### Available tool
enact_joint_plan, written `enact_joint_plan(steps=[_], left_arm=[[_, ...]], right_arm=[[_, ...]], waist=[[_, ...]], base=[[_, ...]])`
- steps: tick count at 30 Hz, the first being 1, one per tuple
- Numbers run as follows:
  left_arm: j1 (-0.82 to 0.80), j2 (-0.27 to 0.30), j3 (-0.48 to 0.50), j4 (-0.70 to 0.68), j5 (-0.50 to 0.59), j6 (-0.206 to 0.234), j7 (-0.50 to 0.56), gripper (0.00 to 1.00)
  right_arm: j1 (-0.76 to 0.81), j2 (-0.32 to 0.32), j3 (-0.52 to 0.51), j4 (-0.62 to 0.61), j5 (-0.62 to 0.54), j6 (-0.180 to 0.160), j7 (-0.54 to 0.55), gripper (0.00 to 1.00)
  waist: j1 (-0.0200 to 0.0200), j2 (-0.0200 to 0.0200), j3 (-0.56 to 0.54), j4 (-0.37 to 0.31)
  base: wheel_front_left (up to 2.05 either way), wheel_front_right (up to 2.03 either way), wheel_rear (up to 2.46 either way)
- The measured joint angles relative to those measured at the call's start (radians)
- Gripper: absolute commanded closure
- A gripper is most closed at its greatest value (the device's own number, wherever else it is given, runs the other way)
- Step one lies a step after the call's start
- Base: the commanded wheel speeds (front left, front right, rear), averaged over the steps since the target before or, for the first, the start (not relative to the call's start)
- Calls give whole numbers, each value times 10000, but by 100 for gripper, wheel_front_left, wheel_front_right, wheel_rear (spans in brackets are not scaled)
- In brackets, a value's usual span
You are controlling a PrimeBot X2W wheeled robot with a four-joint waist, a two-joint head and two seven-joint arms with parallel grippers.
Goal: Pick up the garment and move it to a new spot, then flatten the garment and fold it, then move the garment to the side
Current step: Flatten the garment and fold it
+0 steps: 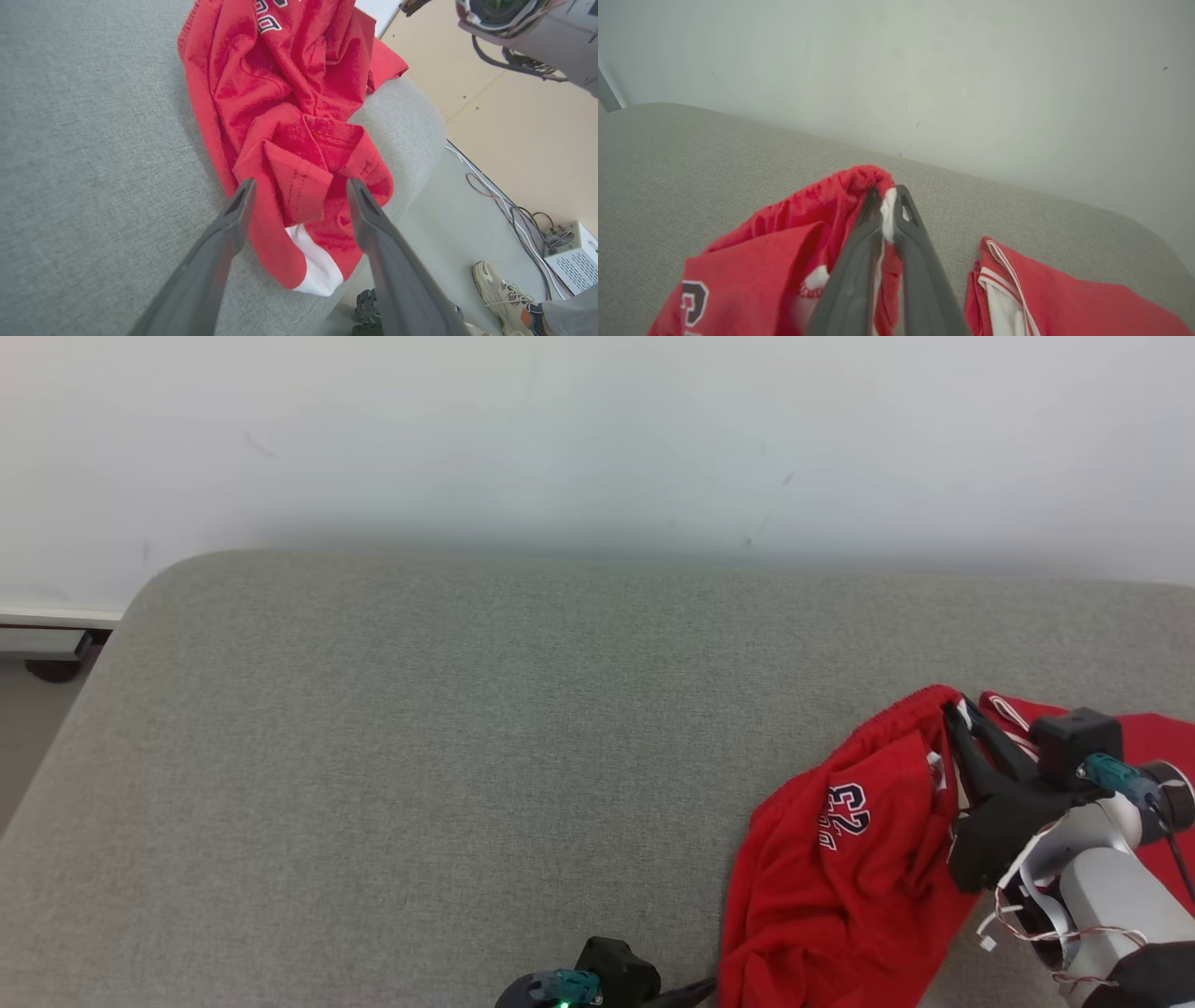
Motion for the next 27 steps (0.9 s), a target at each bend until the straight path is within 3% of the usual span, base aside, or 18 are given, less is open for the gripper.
enact_joint_plan(steps=[13, 14, 15, 16, 21, 27], left_arm=[[-377, -328, -107, 1262, 146, -10, 681, 0], [-416, -332, -105, 1383, 146, -10, 744, 38], [-433, -330, -105, 1492, 146, -8, 771, 87], [-437, -324, -109, 1561, 148, -10, 771, 100], [-538, -337, -125, 1839, 146, -10, 725, 100], [-1473, -249, 688, 2104, -50, -12, -52, 100]], right_arm=[[-350, 115, 199, 198, -94, 0, -46, 100], [-358, 117, 215, 232, -98, 0, -50, 100], [-358, 119, 221, 240, -100, 0, -54, 100], [-357, 115, 219, 242, -102, 0, -56, 100], [-357, 100, 198, 282, -104, 0, -107, 100], [-303, 10, -59, 527, -77, -75, -291, 100]], waist=[[0, 0, 225, -542], [0, 0, 238, -571], [0, 0, 249, -598], [0, 0, 263, -620], [0, 0, 314, -644], [-1, 0, 200, -463]], base=[[0, 0, 0], [0, 0, 0], [0, 0, 0], [0, 0, 0], [0, 0, 0], [0, 0, 0]])
